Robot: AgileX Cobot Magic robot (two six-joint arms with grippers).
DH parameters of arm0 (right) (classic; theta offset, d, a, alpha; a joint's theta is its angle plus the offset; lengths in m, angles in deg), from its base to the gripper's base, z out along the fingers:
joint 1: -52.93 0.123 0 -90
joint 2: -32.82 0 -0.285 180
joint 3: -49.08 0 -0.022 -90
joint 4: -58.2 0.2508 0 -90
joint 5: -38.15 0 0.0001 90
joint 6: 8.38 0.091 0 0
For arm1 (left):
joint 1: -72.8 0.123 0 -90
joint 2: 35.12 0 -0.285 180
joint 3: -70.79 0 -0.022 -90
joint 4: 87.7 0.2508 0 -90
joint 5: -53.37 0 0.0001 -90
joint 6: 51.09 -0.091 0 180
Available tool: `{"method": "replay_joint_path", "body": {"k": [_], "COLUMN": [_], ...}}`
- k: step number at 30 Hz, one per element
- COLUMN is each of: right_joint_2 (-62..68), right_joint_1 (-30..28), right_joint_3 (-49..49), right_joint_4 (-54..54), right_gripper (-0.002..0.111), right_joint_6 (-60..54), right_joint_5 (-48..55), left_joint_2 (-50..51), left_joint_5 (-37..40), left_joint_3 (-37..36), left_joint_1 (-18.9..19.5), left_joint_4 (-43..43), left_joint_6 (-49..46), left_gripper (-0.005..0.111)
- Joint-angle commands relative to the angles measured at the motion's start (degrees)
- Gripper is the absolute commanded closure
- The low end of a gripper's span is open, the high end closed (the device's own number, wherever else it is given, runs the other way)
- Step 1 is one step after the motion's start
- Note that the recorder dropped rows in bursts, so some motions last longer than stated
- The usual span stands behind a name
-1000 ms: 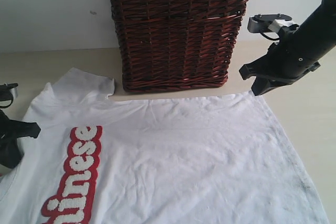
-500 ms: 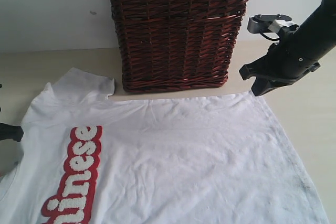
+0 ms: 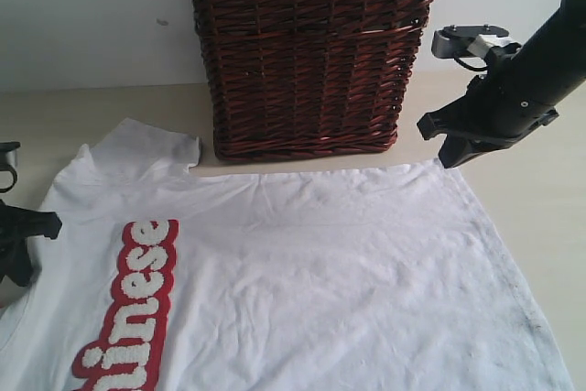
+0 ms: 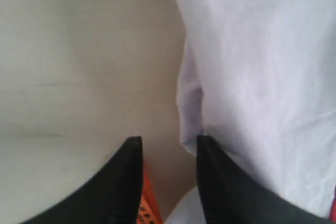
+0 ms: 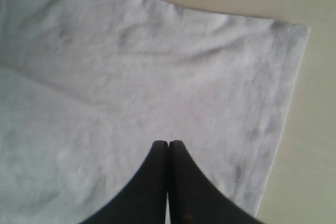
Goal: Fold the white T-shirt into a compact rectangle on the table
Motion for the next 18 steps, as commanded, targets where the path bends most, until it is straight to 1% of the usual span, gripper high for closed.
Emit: {"method": "replay_joint_path", "body": {"k": [1, 3, 7, 9, 13, 14, 15, 17, 18], "right_joint_2": [-0.62, -0.62, -0.62, -0.62, -0.62, -0.62, -0.62, -0.62, -0.62], "right_joint_1": [-0.24, -0.24, -0.24, -0.24, -0.24, -0.24, -0.24, -0.24, -0.24], "right_joint_3": [0.20, 0.20, 0.20, 0.20, 0.20, 0.20, 0.20, 0.20, 0.20], "right_joint_4": [0.05, 0.05, 0.05, 0.05, -0.44, -0.44, -0.44, -0.44, -0.44], "right_gripper": [0.108, 0.108, 0.108, 0.108, 0.108, 0.108, 0.108, 0.108, 0.108], "right_joint_6": [-0.63, -0.63, -0.63, -0.63, -0.63, -0.63, -0.63, -0.63, -0.63], "right_joint_5": [-0.13, -0.13, -0.13, -0.26, -0.36, -0.36, -0.36, -0.36, -0.36], "left_joint_2": [2.44, 3.78, 4.93, 4.93, 4.93, 4.93, 4.93, 4.93, 4.93], "left_joint_5": [-0.79, -0.89, -1.05, -1.50, -2.35, -2.35, -2.35, -2.35, -2.25], "left_joint_3": [0.65, 1.21, 2.14, 2.14, 2.14, 2.14, 2.14, 2.14, 2.14], "left_joint_1": [0.05, 0.00, 0.00, 0.00, 0.00, 0.05, 0.05, 0.05, 0.05], "left_joint_4": [-1.66, -3.39, -11.92, -14.51, -14.01, -13.29, -12.18, -9.81, -8.35], "left_joint_6": [-0.59, -1.50, -8.80, -11.65, -11.76, -11.34, -10.69, -9.01, -7.92], "left_gripper": [0.069, 0.069, 0.069, 0.069, 0.070, 0.073, 0.078, 0.093, 0.102]}}
